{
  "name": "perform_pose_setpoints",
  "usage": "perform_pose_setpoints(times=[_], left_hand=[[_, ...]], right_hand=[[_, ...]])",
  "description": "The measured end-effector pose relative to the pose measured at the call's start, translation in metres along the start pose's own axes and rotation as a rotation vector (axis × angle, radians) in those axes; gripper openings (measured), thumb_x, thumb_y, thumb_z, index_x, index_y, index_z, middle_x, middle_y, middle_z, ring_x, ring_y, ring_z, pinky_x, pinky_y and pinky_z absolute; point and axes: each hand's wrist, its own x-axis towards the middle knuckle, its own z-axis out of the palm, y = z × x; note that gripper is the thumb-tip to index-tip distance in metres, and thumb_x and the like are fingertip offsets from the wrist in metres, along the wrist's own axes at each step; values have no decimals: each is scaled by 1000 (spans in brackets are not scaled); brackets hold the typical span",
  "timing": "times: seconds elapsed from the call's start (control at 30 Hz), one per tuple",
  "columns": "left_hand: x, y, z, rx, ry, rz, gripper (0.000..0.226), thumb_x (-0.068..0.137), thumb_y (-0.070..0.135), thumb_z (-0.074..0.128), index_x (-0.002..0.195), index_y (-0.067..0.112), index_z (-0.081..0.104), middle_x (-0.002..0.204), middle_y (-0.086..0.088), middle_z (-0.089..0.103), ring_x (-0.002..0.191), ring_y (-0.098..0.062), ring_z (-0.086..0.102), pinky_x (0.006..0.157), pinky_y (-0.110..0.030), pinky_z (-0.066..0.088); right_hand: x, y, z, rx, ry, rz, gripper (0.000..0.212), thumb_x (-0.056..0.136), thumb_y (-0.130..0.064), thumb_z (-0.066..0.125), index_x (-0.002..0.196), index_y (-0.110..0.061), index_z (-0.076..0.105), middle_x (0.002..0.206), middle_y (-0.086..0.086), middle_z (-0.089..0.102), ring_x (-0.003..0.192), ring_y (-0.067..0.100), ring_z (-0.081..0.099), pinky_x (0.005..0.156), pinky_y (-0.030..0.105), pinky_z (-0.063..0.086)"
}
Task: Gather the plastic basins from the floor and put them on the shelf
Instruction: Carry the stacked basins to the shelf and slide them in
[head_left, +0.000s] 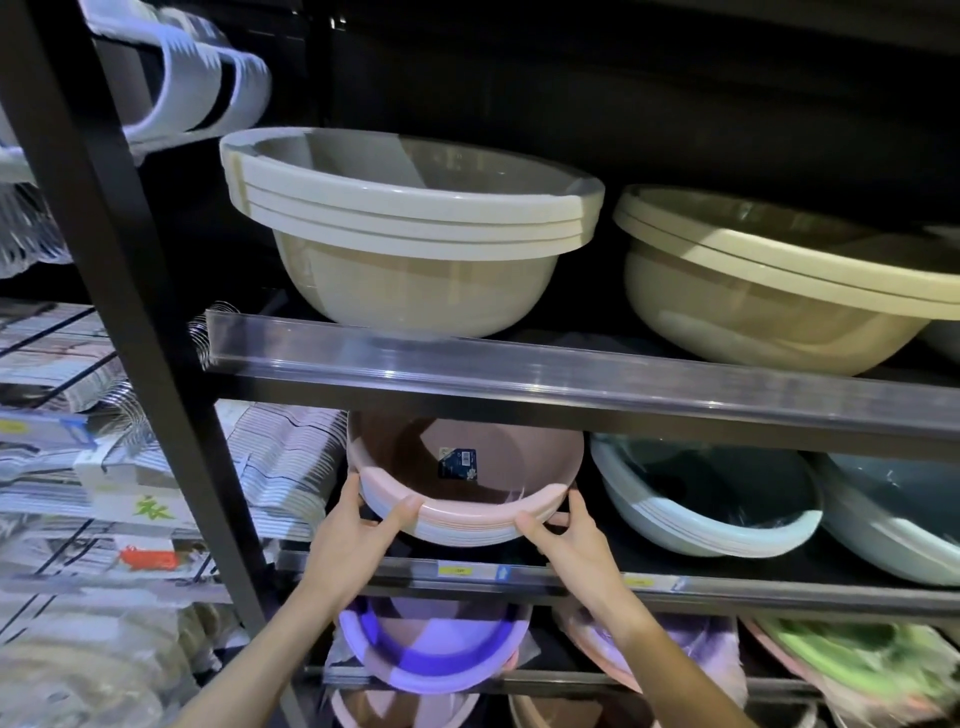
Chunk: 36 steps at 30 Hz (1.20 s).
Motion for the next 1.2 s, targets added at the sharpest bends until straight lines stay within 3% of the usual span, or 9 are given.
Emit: perform_pose_setpoints(times=[0.07, 0.13, 0.33, 0.47, 0.7, 0.83, 0.97, 1.2], left_hand=[[4, 1, 1, 20, 1, -7, 67, 74, 80, 59, 123, 38, 43, 105, 21, 61, 91, -4, 66, 80, -37, 50], [8, 2, 1, 41, 0, -13, 58, 78, 75, 61, 117, 35, 45, 110, 13, 63, 95, -12, 67, 79, -37, 48], [17, 0, 1, 47, 3, -11, 52, 80, 72, 63, 110, 31, 49, 104, 13, 62, 92, -11, 65, 73, -34, 47], [19, 1, 1, 34, 6, -24, 63, 71, 81, 58, 106, 30, 50, 105, 12, 63, 93, -12, 65, 75, -36, 48], [17, 4, -3, 46, -18, -50, 85, 61, 92, 51, 115, 27, 48, 116, 6, 61, 98, -18, 60, 83, -39, 48], [14, 4, -5, 74, -40, -37, 102, 67, 85, 57, 143, 18, 43, 143, -4, 59, 121, -27, 61, 96, -43, 50], [6, 3, -8, 127, -87, -11, 112, 72, 84, 57, 159, 21, 27, 153, -6, 52, 129, -28, 57, 106, -50, 48], [-13, 4, -12, 271, -86, 51, 100, 76, 79, 55, 158, 28, 27, 145, -8, 58, 133, -28, 54, 101, -46, 50]], right_hand=[[4, 1, 1, 6, 2, 23, 55, 77, -55, 75, 122, -32, 53, 114, -14, 69, 105, 9, 67, 91, 35, 55], [8, 0, 2, 5, 3, 39, 55, 76, -58, 75, 119, -31, 54, 116, -11, 69, 106, 12, 67, 97, 43, 55], [14, -2, 5, -32, 17, 53, 63, 74, -61, 74, 121, -24, 53, 121, -4, 66, 108, 18, 67, 97, 46, 55], [17, -4, 5, -69, 28, 62, 63, 78, -59, 74, 123, -20, 53, 123, 0, 65, 109, 21, 66, 97, 48, 55], [14, -8, 6, -91, 45, 68, 66, 76, -60, 73, 121, -17, 53, 123, 2, 66, 109, 24, 67, 95, 48, 56], [9, -11, 7, -110, 63, 49, 69, 78, -62, 71, 128, -19, 51, 125, 3, 64, 110, 26, 67, 96, 48, 54], [-1, -12, 8, -140, 82, 31, 75, 81, -59, 70, 143, -25, 46, 124, 2, 63, 112, 23, 65, 101, 44, 50], [-25, -15, 8, -334, 64, -7, 85, 86, -56, 67, 157, -27, 29, 135, 6, 60, 125, 23, 57, 98, 36, 44]])
